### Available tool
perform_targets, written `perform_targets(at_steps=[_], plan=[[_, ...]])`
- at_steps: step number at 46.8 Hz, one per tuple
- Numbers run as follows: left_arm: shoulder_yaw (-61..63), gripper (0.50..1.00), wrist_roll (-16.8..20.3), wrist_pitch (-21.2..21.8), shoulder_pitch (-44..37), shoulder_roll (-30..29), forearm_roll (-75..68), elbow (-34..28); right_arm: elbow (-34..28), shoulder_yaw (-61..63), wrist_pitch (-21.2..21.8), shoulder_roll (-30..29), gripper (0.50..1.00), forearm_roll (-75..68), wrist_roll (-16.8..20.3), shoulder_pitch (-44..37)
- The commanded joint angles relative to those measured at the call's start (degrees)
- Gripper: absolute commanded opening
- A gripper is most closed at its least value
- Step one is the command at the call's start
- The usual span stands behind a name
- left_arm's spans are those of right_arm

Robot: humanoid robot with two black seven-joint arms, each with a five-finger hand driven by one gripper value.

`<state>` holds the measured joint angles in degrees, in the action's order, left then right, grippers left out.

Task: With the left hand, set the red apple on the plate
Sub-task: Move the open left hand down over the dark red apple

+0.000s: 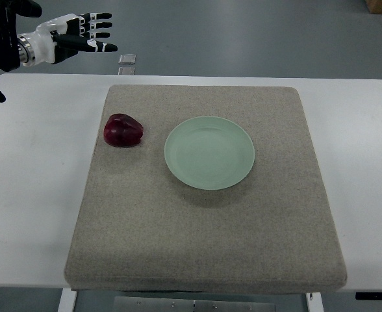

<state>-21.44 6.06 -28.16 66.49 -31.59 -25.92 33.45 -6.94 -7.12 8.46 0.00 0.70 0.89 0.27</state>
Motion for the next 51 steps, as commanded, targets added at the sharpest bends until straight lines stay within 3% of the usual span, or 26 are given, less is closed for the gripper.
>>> perform_targets(at_steps=[1, 9, 31, 51], plan=[[-0.1, 0.996, 1.7, 0.4, -0.2, -4.5, -6.4, 6.8, 0.0, 0.0, 0.0, 0.0, 0.964, 0.0, 0.0, 0.0], [-0.4, 0.996, 2.2, 0.5, -0.7, -9.1, -21.4, 15.1, 0.0, 0.0, 0.0, 0.0, 0.964, 0.0, 0.0, 0.0], [0.4, 0.988, 2.3, 0.5, -1.2, -13.3, -48.2, 32.9, 0.0, 0.0, 0.0, 0.0, 0.964, 0.0, 0.0, 0.0], [1.9, 0.981, 2.2, 0.8, -2.3, -12.5, -52.5, 34.0, 0.0, 0.0, 0.0, 0.0, 0.964, 0.0, 0.0, 0.0]])
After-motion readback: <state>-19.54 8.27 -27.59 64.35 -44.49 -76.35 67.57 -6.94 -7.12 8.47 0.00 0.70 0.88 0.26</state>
